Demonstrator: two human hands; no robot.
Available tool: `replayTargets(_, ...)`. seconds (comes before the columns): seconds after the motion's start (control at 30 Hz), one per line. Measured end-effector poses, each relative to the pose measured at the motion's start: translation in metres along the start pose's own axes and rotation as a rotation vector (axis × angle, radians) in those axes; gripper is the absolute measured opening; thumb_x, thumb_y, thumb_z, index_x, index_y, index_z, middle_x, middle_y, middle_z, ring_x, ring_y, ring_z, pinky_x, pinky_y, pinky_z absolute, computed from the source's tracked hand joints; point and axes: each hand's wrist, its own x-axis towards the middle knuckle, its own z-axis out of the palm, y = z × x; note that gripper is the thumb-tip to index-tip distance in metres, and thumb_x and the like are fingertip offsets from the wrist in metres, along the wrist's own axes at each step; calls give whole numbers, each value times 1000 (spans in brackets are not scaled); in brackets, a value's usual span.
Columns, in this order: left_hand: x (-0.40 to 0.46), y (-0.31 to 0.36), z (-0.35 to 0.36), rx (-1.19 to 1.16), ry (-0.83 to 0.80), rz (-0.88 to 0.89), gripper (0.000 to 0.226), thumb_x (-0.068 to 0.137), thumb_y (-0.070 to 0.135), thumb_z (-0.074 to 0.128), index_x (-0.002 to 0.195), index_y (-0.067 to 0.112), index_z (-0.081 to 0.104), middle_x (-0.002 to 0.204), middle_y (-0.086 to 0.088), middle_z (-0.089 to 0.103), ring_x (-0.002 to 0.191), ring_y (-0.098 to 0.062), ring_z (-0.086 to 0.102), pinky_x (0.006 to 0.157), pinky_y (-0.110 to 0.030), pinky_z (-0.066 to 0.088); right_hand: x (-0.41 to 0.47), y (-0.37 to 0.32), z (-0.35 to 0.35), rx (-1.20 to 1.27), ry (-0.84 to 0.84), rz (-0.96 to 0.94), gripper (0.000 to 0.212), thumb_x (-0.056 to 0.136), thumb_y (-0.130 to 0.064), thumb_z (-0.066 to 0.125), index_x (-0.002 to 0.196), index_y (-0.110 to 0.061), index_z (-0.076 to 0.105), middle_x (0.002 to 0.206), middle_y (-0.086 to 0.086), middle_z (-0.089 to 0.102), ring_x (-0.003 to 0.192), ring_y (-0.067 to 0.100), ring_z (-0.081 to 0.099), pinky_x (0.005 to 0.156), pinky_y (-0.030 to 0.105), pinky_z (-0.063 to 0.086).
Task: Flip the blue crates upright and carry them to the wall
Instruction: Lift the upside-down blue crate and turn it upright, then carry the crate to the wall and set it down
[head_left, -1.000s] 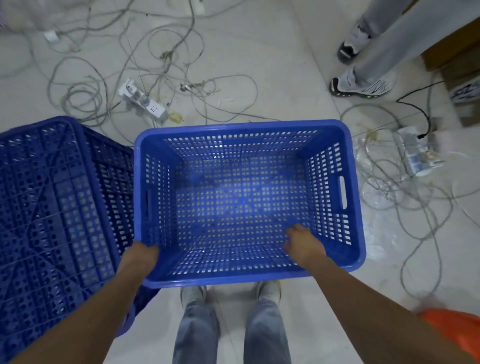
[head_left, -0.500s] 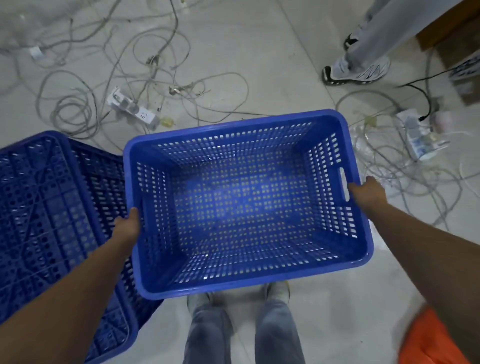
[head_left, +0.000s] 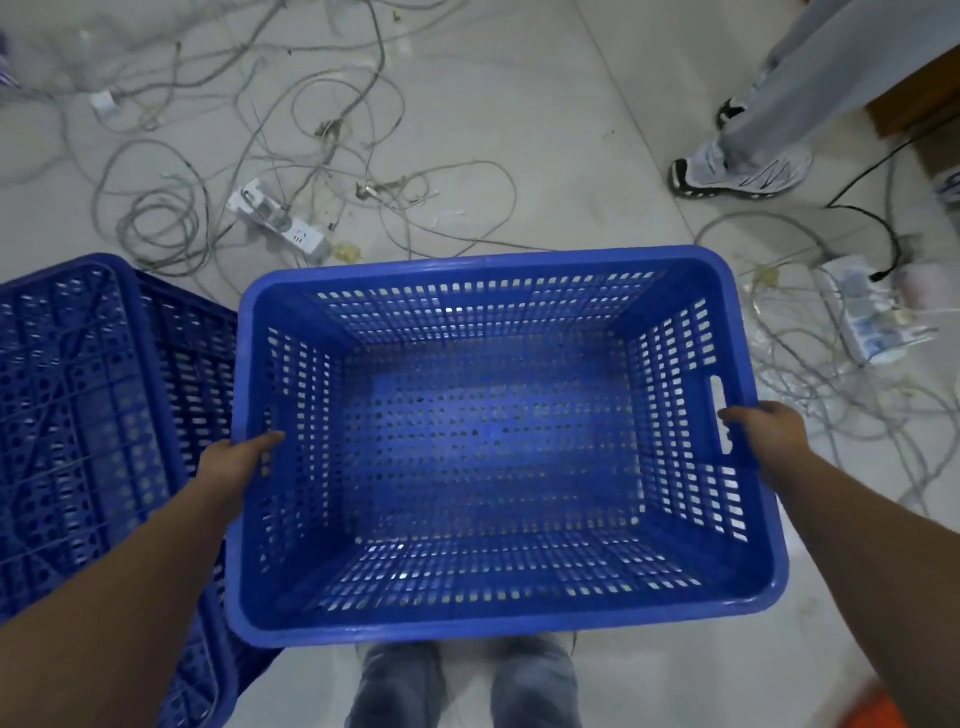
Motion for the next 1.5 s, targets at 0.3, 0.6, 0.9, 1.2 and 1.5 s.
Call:
replayTargets(0.3,-92,78,-85,243,64,253,41,87,20,67,53,5,51,65,-22,55,65,-33,53,74,-52,51,-84,-79,-105,-140,46,-92,27,79,-10,68,101,3,58,81,20,62,69,32,57,69,40,48)
replayTargets(0.6,-245,184,-253,193,93,569,44,88,9,63,47,-2,52,31,-16,49,49,-31,53,57,-40,43,-259,-229,-223,-309,118,-377,23,76,-11,64,97,-6,55,90,17,63,84,34,63,65,35,49)
replayTargets(0.9,-399,247,-449,-91,159,817,25,91,0,57,69,-1,46,31,-9,42,26,-20,41,33,-22,38,-461,-351,-309,-215,204,-743,9,82,-14,63,75,-11,58,78,12,64,75,30,61,66,36,47)
replayTargets(1.2,-519,221,-595,-261,322,836,29,88,-2,60,62,-5,48,48,-14,47,43,-22,40,41,-26,37,-574,-450,-340,-309,216,-936,20,79,-25,67,84,-5,63,84,14,67,78,29,63,66,33,48)
replayTargets(1.5,-568,78,-655,-485,450,650,29,88,-8,58,64,-3,43,53,-12,43,41,-20,38,37,-23,34,-648,-503,-291,-595,171,-1229,12,65,-21,65,73,-12,66,68,6,64,68,23,63,47,26,43)
